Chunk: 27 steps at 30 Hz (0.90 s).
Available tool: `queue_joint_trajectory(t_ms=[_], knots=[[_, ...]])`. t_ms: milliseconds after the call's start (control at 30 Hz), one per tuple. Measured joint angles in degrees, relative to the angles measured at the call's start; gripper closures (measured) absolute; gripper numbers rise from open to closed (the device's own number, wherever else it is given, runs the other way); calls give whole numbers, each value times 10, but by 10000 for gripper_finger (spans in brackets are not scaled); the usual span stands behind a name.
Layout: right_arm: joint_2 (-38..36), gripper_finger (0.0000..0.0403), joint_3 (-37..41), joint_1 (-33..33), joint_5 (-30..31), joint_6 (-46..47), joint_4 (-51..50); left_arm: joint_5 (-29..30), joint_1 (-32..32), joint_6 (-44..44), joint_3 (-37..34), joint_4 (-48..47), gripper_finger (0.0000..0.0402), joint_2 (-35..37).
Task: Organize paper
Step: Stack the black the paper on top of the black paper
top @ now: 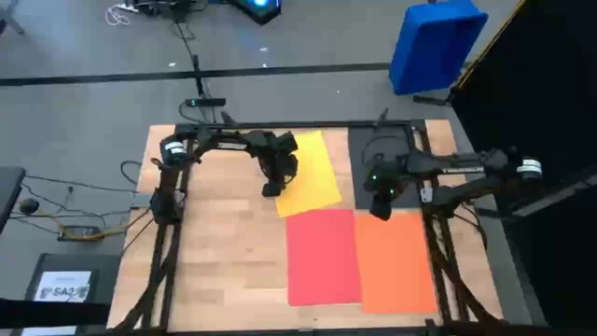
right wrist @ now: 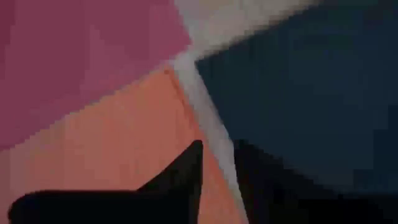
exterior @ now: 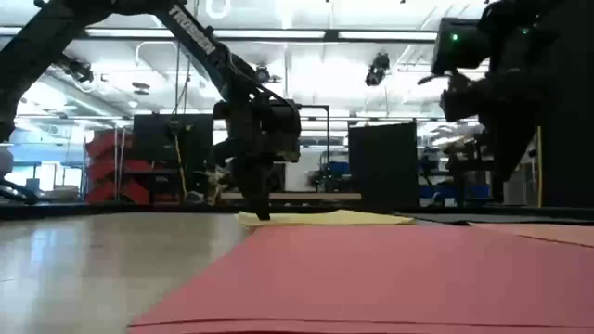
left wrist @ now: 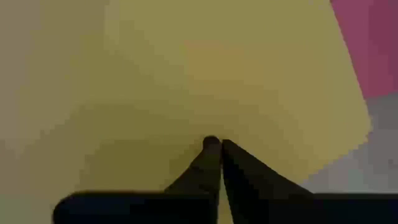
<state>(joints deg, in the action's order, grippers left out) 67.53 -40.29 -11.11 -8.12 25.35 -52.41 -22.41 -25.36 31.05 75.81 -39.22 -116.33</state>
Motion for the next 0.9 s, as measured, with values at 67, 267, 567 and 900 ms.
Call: queue_joint_trajectory(t_ms=[67, 267, 567, 900], knots=[[9, 391, 0, 3, -6, 87, -25, 1, 0, 1, 0, 3, 402, 0], [14, 400, 0, 53, 14, 193, -24, 2, 5, 50, 0, 10, 402, 0], [18, 403, 0, 80, 12, 272, -27, 7, 16, 98, 17, 9, 402, -2], [49, 403, 46, 82, 19, 330, 0, 36, 15, 107, 52, 36, 402, -12]])
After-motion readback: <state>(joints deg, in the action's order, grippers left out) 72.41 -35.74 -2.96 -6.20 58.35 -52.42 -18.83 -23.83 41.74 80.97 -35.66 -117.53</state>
